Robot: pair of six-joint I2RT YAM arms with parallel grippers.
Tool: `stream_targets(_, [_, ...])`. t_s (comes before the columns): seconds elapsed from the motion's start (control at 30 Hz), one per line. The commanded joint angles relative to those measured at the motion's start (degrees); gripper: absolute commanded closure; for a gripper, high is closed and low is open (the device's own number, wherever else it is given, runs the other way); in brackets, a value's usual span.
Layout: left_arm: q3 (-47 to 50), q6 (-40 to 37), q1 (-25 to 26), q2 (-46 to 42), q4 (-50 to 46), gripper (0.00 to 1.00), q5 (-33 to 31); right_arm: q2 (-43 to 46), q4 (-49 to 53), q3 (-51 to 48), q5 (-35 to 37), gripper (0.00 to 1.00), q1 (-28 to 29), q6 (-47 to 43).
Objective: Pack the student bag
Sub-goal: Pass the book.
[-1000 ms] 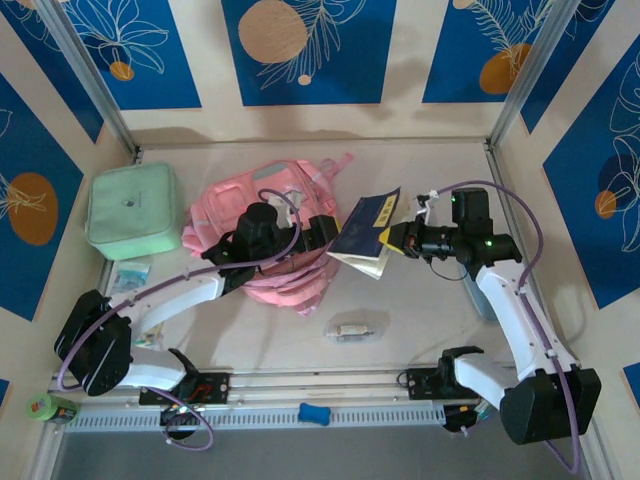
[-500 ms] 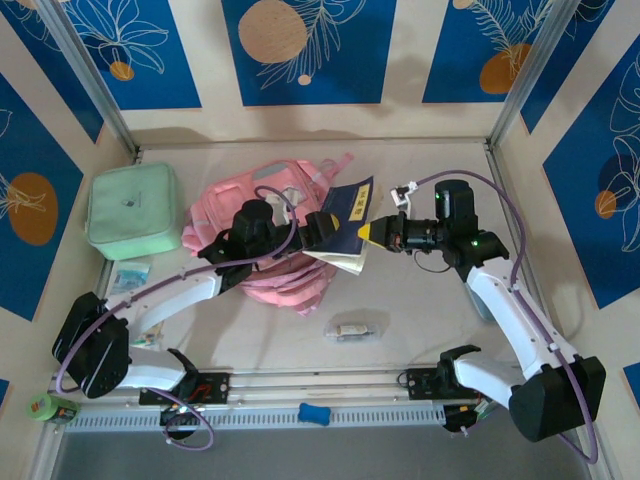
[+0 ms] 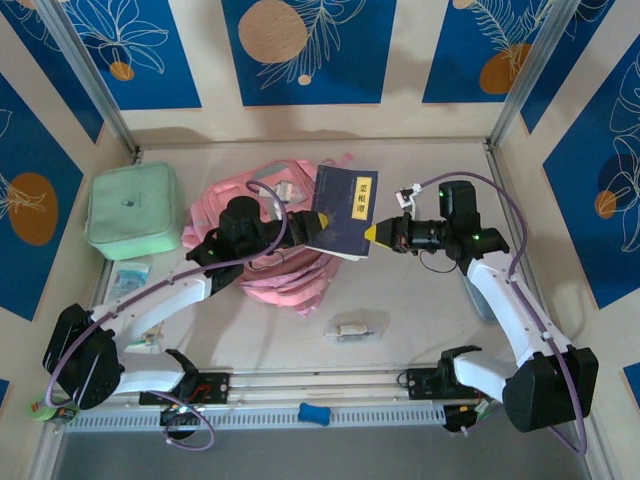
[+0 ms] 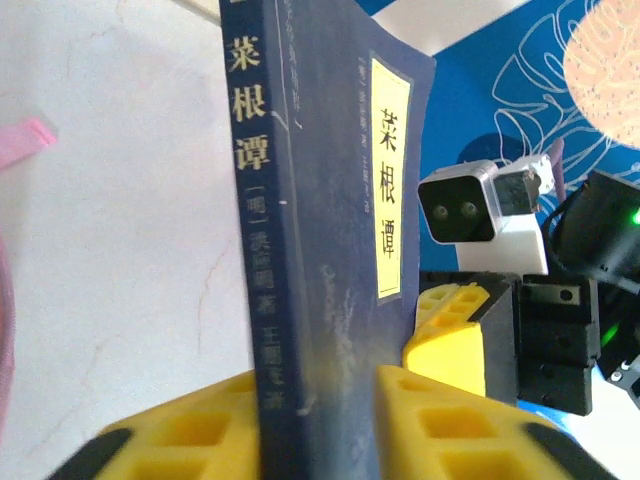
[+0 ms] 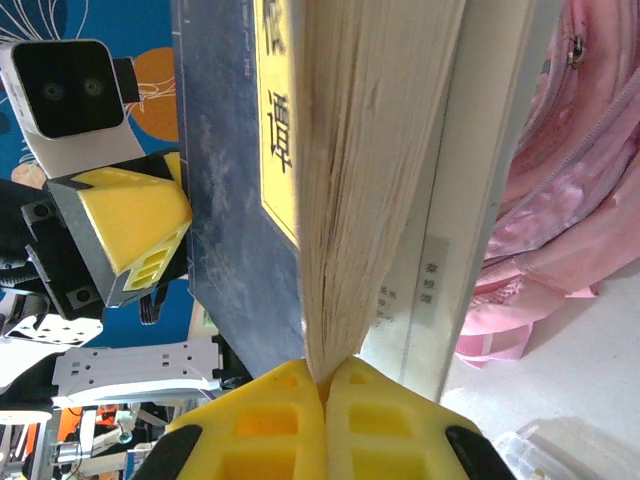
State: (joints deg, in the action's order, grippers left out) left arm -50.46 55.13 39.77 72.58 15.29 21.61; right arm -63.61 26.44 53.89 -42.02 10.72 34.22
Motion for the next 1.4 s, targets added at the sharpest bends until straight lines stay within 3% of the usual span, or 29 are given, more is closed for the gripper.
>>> stream_targets(0.0, [-1.7, 0.5, 0.2, 0.5, 4.4, 0.82, 2.6, 0.7, 1.5, 0.0, -2.1, 0.99, 0.0, -2.0])
stream_targets(0.2, [-2.7, 1.8, 0.2, 1.8, 6.7, 0.96, 1.7, 1.0, 2.3, -0.4, -1.1, 0.88, 0.1, -2.6])
stream_targets(0.27, [-2.3, 3.6, 0.1, 1.7, 8.5, 1.00, 0.3, 1.2, 2.9, -0.5, 0.2, 0.76, -0.2, -2.4])
stream_targets(0.33, [-1.6, 6.0, 0.2, 1.9, 12.1, 1.00, -0.7, 1.1, 3.0, -0.7, -0.2, 0.48, -1.2, -1.8])
stream_targets(0.4, [-1.5, 8.1, 0.2, 2.6, 15.3, 1.00, -0.4, 0.6, -0.3, -2.1, -5.2, 0.29, -3.1, 0.8])
stream_targets(0.5, [-1.7, 11.3, 0.5, 3.9, 19.0, 1.00, 0.2, -1.7, -4.0, -2.8, -9.9, 0.13, -3.6, 4.4])
stream_targets(0.63, [-1.8, 12.5, 0.8, 5.3, 21.6, 1.00, 0.2, -3.7, -10.6, -2.7, -10.7, 0.08, -0.6, 8.5])
stream_targets(0.77, [-1.4, 11.5, 0.8, 5.7, 21.1, 1.00, 0.2, -3.7, -20.2, -3.5, -12.0, 0.10, 1.8, 14.5])
stream_targets(0.9, [-1.7, 6.0, 0.8, 3.6, 12.0, 1.00, -2.6, -1.7, -15.1, -0.9, -7.9, 0.19, 1.3, 11.4])
stream_targets(1.13, [-1.0, 2.4, 0.8, 2.8, 7.5, 1.00, -4.6, -4.0, -13.8, -0.2, -6.4, 0.65, 1.2, 10.1])
stream_targets(1.37, [0.1, 2.2, 0.9, 1.9, 6.6, 1.00, -4.7, -4.1, -11.8, 0.5, -3.5, 0.96, 1.8, 8.3])
